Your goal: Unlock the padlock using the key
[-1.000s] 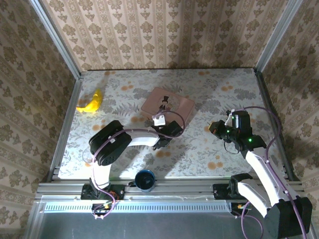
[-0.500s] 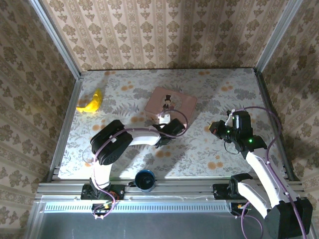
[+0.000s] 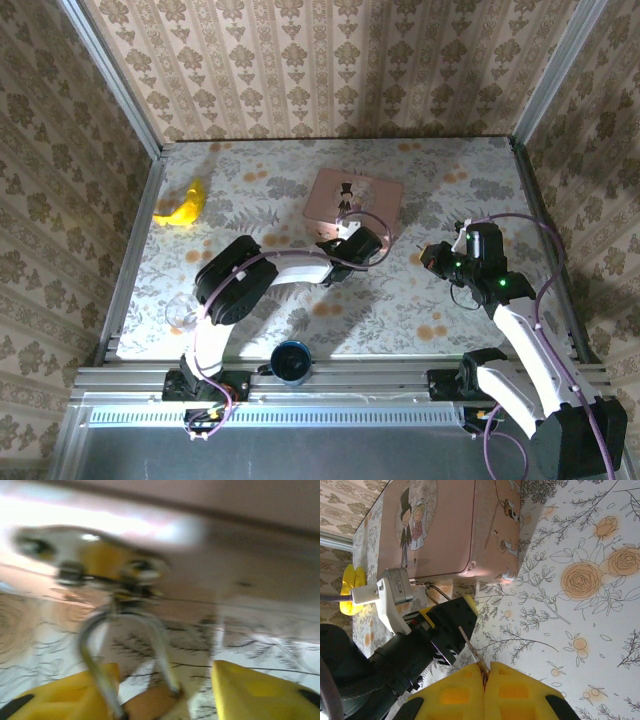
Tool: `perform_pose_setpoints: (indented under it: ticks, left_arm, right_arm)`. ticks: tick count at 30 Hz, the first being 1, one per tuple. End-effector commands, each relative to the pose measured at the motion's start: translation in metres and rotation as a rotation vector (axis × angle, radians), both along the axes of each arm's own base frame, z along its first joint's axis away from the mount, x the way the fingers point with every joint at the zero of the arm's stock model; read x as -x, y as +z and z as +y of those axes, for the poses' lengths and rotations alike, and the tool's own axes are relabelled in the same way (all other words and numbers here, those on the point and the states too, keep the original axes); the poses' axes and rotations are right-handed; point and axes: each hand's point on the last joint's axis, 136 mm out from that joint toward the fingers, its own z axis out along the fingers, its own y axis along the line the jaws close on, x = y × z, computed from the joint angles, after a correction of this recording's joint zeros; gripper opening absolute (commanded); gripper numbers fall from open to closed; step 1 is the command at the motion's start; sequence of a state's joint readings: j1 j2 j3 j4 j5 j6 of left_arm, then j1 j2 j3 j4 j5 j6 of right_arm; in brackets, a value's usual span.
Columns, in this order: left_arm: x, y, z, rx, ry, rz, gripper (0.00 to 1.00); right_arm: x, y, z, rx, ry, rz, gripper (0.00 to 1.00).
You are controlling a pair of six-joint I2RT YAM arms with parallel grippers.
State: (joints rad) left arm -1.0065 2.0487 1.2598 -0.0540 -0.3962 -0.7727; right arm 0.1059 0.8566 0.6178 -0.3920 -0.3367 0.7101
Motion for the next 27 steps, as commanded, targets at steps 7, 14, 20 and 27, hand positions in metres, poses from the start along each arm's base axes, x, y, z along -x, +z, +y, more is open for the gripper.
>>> perform_pose_setpoints:
  ticks: [7, 14, 20, 27]
  left_arm:
    - [0.006, 0.01, 0.002, 0.031, -0.031, 0.015, 0.73]
    - [0.012, 0.013, 0.013, -0.022, -0.04, 0.04, 0.82]
    - [0.013, 0.021, 0.009, -0.015, -0.095, 0.035, 0.81]
    - [0.013, 0.022, 0.011, -0.019, -0.133, 0.055, 0.81]
  right_arm:
    - [0.0, 0.003, -0.004, 0.027, -0.014, -0.007, 0.0]
    - [0.0, 0.005, -0.005, 0.027, -0.021, -0.012, 0.0]
    - [0.002, 0.003, -0.006, 0.029, -0.027, -0.007, 0.0]
    - [0.003, 0.003, -0.007, 0.027, -0.037, -0.007, 0.0]
